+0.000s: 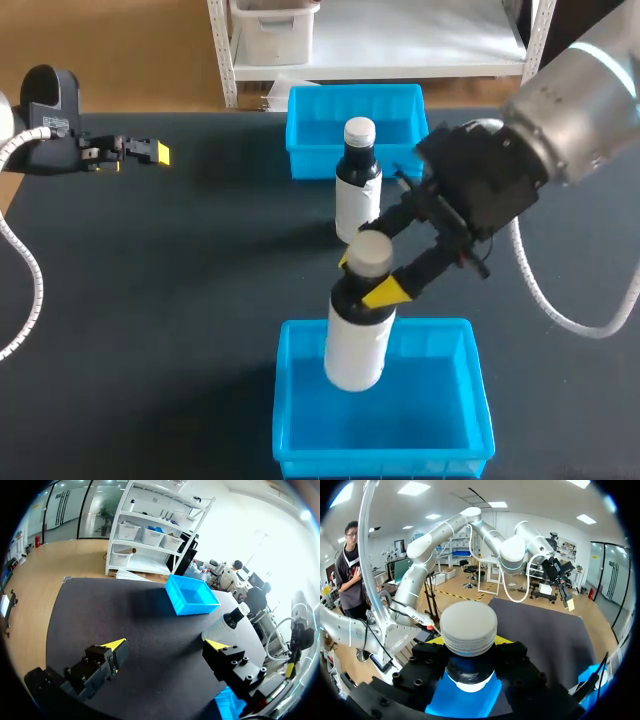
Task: Pick up the bottle, and place it in the far bin if it is heavy, or in the near bin if it is light.
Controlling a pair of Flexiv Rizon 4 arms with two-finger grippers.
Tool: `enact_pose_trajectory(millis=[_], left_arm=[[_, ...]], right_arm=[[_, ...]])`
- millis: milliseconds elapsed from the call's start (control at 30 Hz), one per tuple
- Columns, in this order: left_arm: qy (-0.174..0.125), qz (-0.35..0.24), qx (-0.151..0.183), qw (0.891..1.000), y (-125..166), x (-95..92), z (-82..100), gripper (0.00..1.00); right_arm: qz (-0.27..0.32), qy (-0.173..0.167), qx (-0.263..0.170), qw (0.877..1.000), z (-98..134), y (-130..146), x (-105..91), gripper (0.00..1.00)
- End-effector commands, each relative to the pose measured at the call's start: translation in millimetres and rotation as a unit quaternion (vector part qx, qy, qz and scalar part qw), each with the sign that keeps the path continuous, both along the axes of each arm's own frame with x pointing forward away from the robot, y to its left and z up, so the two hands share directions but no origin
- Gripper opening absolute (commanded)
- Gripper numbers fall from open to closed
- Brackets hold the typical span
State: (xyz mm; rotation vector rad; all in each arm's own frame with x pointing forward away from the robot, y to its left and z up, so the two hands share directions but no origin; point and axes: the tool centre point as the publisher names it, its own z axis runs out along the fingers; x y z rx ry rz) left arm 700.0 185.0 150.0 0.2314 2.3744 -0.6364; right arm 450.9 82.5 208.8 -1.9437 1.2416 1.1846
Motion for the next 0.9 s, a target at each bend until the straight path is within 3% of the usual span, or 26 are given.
enact_pose_trajectory(millis=[33,400,900], left_arm=[[0.000,0.000,0.000,1.000,0.0,0.0,0.0,1.00],[0.000,0.000,0.000,1.000,0.0,0.0,0.0,1.00],[0.000,0.000,0.000,1.000,0.0,0.0,0.0,1.00]], right_arm=[[0.005,-0.002,-0.002,1.000,-12.3,12.2,-0.8,0.00],[0.024,0.013,-0.005,1.000,-42.5,20.3,-8.3,0.00],[0.028,0.020,-0.019,0.999,-62.3,23.3,-7.3,0.00]])
